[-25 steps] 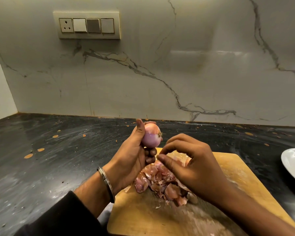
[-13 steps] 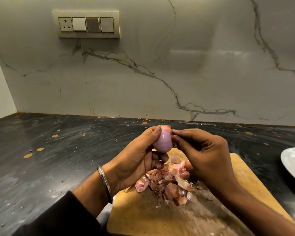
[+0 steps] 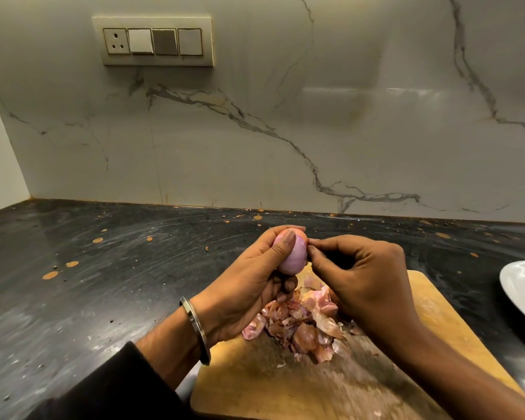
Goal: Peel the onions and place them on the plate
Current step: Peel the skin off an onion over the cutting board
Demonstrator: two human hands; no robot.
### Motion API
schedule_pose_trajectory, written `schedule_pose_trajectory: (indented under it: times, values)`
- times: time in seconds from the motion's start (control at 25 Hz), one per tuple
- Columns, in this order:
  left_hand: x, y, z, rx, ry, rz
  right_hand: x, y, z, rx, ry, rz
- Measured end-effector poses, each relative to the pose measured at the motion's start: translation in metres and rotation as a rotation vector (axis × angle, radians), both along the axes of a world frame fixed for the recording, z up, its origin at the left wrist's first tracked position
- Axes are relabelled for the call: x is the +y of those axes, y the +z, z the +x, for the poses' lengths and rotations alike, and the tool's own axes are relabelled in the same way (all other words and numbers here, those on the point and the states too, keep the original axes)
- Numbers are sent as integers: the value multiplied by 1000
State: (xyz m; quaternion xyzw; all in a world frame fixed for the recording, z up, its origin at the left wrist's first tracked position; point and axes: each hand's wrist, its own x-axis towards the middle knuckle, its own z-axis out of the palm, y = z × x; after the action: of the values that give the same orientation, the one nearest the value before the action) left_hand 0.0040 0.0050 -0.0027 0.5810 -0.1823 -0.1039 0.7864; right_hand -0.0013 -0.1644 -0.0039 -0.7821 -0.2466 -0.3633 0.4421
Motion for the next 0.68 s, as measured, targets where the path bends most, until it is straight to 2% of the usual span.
schedule_pose_trajectory:
  times: [0.24, 0.48, 0.68]
  values:
    - [-3, -2, 0, -12, 16, 29, 1, -1, 0, -132, -132, -99]
    - [3, -1, 2, 39, 18, 18, -2, 2, 1, -10, -64, 30]
    - [9, 3, 5, -7, 55, 78, -3, 2, 0, 31, -39, 62]
